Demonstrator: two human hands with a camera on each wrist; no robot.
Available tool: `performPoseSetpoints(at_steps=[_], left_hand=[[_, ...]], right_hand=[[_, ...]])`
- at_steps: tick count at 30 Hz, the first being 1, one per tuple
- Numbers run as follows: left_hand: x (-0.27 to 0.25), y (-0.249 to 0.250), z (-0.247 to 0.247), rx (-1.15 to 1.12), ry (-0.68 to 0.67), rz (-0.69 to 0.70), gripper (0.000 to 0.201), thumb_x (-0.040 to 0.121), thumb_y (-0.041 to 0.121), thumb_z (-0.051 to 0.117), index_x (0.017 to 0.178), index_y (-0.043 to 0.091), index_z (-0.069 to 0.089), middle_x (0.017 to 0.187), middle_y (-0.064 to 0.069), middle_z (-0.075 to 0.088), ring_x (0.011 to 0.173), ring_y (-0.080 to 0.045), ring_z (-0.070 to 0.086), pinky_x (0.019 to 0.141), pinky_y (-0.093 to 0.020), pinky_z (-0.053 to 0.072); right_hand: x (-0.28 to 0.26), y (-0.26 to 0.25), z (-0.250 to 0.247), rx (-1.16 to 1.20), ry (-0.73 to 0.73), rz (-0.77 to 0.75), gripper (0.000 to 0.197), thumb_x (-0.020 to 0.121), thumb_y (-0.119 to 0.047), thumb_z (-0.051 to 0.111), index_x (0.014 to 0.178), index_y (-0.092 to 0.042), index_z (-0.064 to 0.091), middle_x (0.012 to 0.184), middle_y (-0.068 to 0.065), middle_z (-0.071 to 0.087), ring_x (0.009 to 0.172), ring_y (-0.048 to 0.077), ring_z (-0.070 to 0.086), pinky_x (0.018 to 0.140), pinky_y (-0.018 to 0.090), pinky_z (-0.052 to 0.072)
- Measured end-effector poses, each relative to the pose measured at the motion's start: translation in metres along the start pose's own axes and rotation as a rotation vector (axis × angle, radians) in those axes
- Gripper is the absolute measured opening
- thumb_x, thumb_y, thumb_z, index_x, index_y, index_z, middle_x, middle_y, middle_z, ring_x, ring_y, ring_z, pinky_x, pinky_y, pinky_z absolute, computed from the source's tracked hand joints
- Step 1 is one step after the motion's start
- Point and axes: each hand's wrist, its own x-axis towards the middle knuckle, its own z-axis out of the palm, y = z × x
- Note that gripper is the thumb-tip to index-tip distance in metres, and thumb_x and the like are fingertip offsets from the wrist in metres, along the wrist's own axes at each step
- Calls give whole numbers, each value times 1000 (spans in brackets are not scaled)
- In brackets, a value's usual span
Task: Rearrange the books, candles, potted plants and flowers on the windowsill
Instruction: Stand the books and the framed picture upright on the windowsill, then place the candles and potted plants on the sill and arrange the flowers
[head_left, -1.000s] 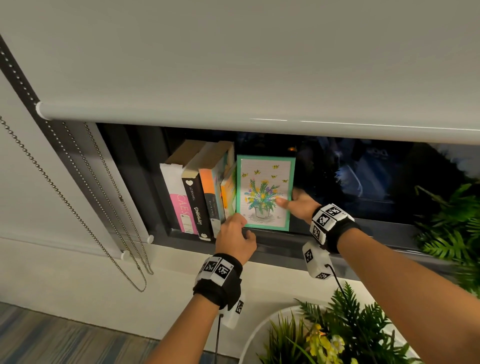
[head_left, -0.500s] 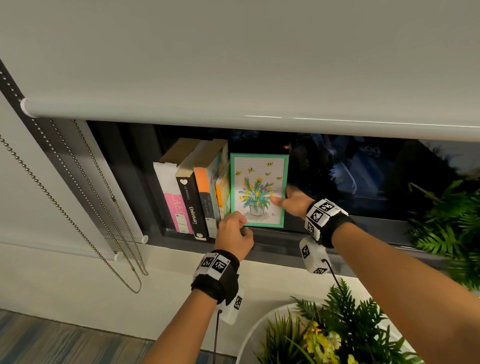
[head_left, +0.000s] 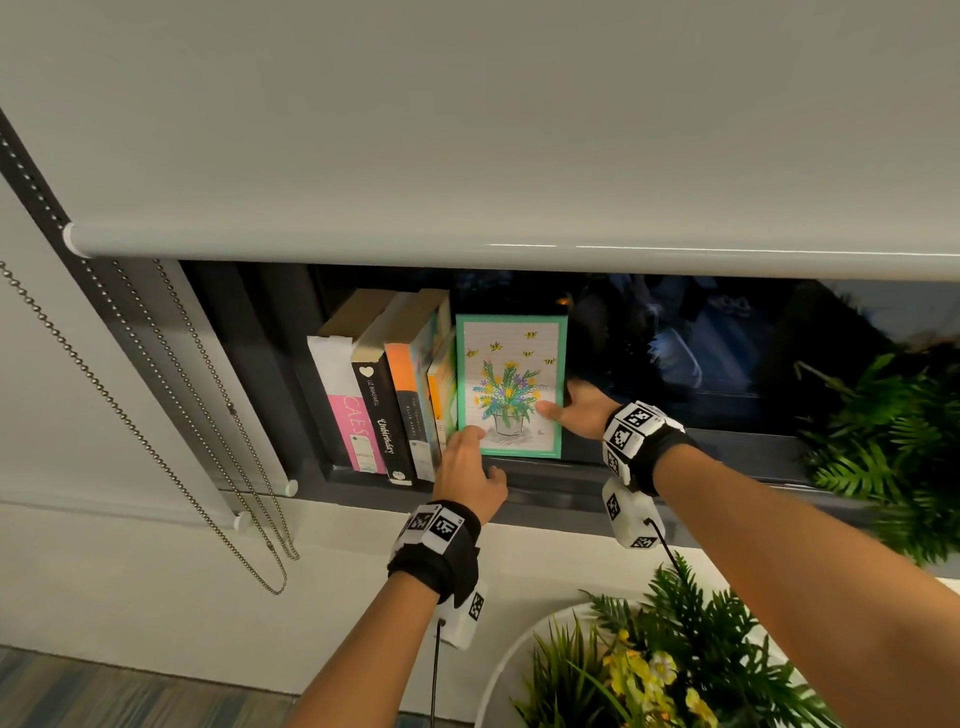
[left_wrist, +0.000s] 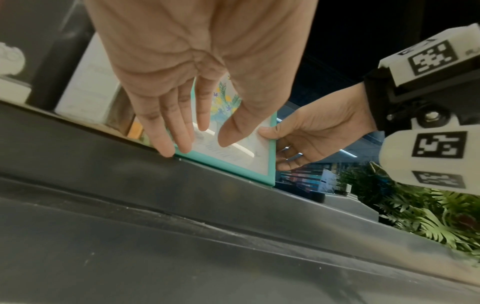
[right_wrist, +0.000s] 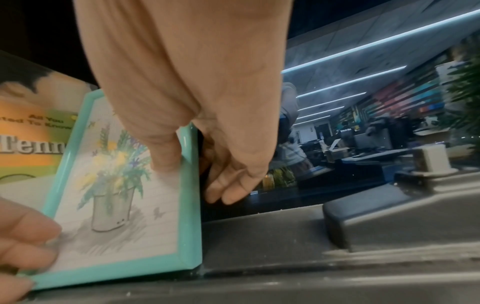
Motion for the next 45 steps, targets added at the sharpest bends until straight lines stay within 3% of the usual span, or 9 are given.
performPoseSetpoints(at_steps=[4,8,12,19,22,27,32,38,45], left_hand=[[0,6,2,33,-19,1,42,83,8,61,123,12,48,123,-6,49,113,-23,53,93,-37,51],[-4,22,4,79,-46,34,39,84,10,60,121,13,49,122,-4,49,110,-21,53,88,-29,48],[-11,51,7,62,-48,132,32,82,9,62,113,12,52,118,-7,52,109,-23,53,92,-36,49],[-22,124,20,21,-56,346,24,81,13,60,106,14,58,109,-5,58,99,-21,58,87,-39,51],[-29,153,22,15,-52,421,21,82,13,59,104,13,59,106,-4,58,97,-20,59,85,-38,51],[-43,172,25,44,-49,465,17,83,13,59,100,13,61,106,-4,60,95,-17,61,78,-30,51],[-51,186,27,100,-82,450,15,83,14,58,96,16,62,102,-3,61,93,-19,61,81,-37,53],[-45,247,28,74,-125,507,14,80,17,58,92,19,63,96,1,65,85,-22,64,81,-41,55],[-48,300,67,-83,-194,477,14,79,12,57,89,16,65,89,0,65,81,-18,64,82,-34,55]], right_hand=[[-9,9,-11,-24,43,47,45,89,-27,63,126,-6,49,127,11,58,115,24,56,100,38,46],[-33,17,-30,-46,128,79,44,87,-31,65,122,-7,51,122,9,57,115,23,55,91,28,44],[-62,26,-56,1,201,65,42,86,-29,67,118,-8,52,123,11,56,117,24,53,98,32,44],[-123,49,-117,-43,370,48,47,86,-28,67,124,-9,48,128,10,53,120,24,51,101,35,43],[-151,68,-145,-120,476,41,46,82,-26,70,120,-9,50,122,12,53,109,26,56,95,38,47],[-192,102,-186,-189,645,33,36,79,-16,71,110,-11,55,115,13,53,94,26,55,81,29,44],[-216,130,-217,-286,760,166,31,80,-23,69,107,-18,55,117,13,50,107,35,54,94,47,46],[-234,154,-247,-200,957,178,18,90,-15,50,104,-16,61,117,13,52,106,39,53,92,50,44],[-246,194,-274,-285,806,356,35,88,-11,55,122,-18,52,131,11,48,119,38,47,100,51,40]])
